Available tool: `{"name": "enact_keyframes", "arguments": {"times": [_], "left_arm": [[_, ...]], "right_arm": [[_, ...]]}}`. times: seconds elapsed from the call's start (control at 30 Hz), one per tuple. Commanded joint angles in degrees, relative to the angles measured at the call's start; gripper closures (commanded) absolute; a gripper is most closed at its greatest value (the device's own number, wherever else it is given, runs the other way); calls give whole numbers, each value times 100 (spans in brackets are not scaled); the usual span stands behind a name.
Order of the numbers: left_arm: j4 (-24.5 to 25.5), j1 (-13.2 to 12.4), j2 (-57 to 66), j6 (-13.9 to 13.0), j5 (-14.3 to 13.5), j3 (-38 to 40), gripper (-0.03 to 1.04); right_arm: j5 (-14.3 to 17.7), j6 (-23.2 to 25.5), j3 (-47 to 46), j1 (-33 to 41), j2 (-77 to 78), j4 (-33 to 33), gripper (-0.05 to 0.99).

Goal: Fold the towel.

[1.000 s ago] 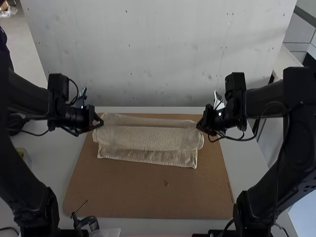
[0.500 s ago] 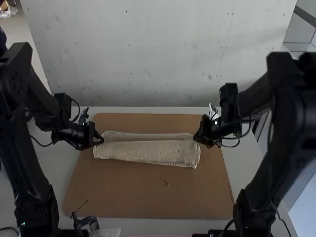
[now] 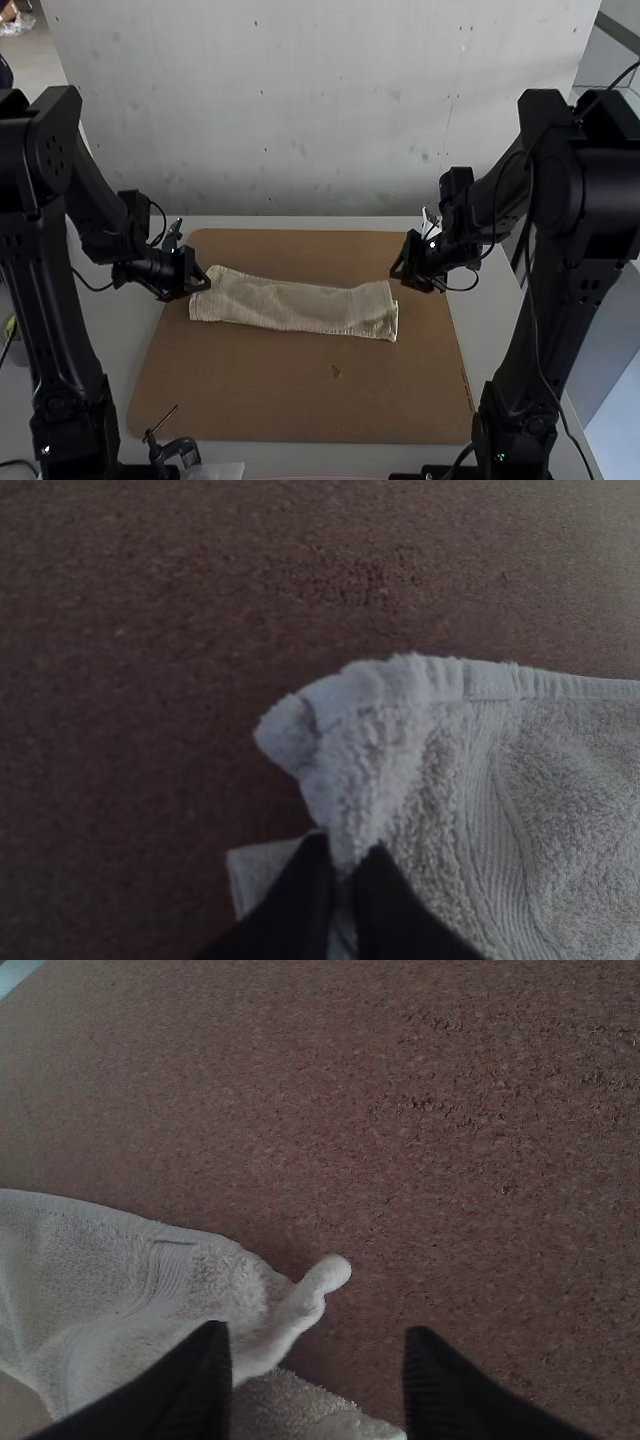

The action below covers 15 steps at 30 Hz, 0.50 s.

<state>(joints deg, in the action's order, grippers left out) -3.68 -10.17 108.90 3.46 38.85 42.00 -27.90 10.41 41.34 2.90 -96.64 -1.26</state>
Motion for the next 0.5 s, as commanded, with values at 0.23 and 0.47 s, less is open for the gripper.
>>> {"name": "enact_keyframes", "arguments": {"times": [0.23,0.47], "left_arm": [[-45,-28,-238,-197,-229,45,-1],[-115,-292,-985,-153,-220,10,0]], "right_arm": [[399,-207,-100,132,453,-305,23],[399,-224,-179,176,1376,-955,9]]}}
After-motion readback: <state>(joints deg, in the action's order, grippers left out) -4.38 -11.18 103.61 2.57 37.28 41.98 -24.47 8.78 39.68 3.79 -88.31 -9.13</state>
